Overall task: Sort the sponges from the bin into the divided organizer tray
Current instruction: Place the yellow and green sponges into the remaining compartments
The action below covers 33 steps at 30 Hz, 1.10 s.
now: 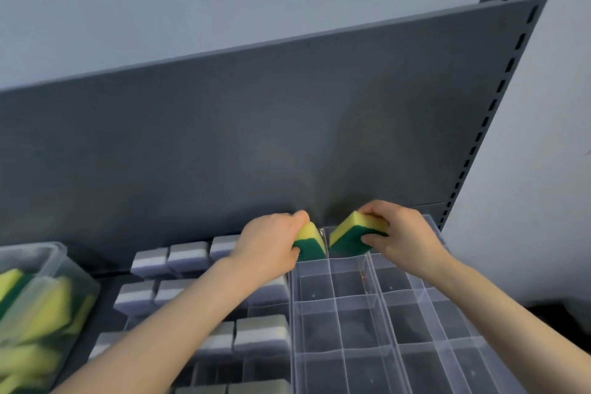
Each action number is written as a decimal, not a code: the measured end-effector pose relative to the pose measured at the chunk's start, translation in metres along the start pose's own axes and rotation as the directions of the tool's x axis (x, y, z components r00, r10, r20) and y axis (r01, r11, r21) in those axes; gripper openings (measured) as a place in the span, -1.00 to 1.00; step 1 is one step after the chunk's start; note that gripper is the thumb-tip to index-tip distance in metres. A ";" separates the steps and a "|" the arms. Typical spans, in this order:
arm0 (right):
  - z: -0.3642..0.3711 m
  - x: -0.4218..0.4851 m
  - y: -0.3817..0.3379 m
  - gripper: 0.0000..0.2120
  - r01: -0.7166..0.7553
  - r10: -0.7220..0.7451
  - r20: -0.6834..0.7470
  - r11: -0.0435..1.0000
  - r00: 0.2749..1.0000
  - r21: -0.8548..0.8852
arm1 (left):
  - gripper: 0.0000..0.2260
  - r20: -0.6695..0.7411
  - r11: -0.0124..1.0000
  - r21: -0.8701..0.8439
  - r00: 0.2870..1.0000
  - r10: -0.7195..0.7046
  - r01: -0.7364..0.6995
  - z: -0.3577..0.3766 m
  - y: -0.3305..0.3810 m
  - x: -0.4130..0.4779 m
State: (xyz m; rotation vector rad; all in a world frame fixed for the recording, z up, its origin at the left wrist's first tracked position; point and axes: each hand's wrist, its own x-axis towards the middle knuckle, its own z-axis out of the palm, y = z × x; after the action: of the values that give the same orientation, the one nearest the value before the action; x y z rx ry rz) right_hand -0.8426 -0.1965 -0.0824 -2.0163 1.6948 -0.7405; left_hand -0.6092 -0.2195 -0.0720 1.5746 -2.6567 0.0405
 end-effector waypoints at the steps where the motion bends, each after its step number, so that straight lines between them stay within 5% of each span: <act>1: -0.001 0.003 -0.001 -0.66 0.025 -0.024 0.024 0.999 0.999 -0.033 | -0.73 0.013 1.000 0.015 1.000 0.022 -0.022 0.001 0.001 0.002; 17: 0.033 0.030 -0.004 -0.77 0.156 -0.033 0.322 0.919 0.946 -0.363 | -0.86 0.228 0.993 0.077 0.971 0.067 -0.087 0.018 0.008 0.024; 28: 0.044 0.020 0.001 -0.80 0.180 -0.072 0.274 0.903 0.959 -0.391 | -0.88 0.179 0.988 0.108 0.980 0.087 -0.107 0.024 0.010 0.023; 33: 0.041 0.017 0.000 -0.65 0.186 -0.090 0.284 0.923 0.955 -0.336 | -0.83 0.173 0.994 0.068 0.982 0.075 -0.088 0.020 0.009 0.021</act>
State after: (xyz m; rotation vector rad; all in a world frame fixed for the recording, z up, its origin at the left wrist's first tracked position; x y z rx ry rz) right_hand -0.8151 -0.2149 -0.1119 -2.3778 1.6309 -0.1909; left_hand -0.6278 -0.2344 -0.0912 1.5553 -2.8822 0.0101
